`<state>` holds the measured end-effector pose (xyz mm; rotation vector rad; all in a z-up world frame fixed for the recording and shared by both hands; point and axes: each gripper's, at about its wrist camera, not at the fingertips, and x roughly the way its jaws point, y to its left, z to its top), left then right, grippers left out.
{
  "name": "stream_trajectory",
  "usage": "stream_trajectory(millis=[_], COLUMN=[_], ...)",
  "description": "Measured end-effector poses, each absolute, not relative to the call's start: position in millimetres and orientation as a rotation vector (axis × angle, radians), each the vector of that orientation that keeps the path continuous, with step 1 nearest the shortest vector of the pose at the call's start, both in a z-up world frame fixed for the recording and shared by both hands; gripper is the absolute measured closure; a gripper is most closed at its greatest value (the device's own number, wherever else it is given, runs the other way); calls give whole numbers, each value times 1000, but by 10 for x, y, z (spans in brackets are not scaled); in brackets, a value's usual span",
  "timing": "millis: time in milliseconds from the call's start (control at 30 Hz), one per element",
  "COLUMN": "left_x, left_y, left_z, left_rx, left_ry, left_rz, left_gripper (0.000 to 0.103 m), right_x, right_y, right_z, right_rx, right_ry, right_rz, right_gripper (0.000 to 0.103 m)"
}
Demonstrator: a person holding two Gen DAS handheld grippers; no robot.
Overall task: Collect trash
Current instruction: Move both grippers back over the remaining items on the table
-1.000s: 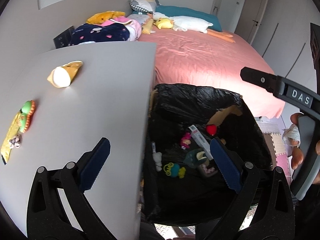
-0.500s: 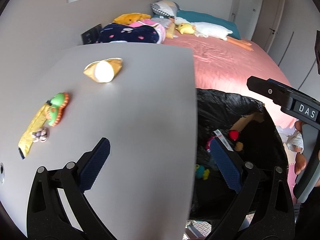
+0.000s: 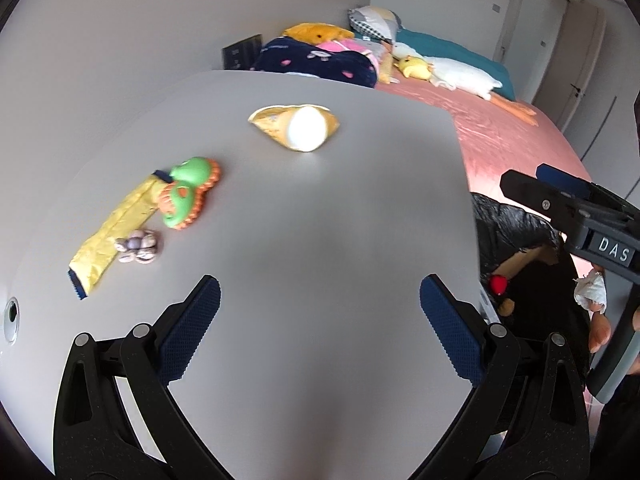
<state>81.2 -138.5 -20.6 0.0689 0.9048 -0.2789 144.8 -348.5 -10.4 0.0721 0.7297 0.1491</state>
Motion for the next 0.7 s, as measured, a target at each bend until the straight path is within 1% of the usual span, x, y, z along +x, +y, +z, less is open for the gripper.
stream_trajectory(millis=[700], left_x=[993], left_y=[-606], left_z=[-271], left_rx=[-2], left_ry=[919], left_rz=[-179], left_gripper=[6], right_x=[1903], right_y=[-2803], right_z=[-195], right_rx=[-37], right_ry=[745], right_rz=[260], right_gripper=[16])
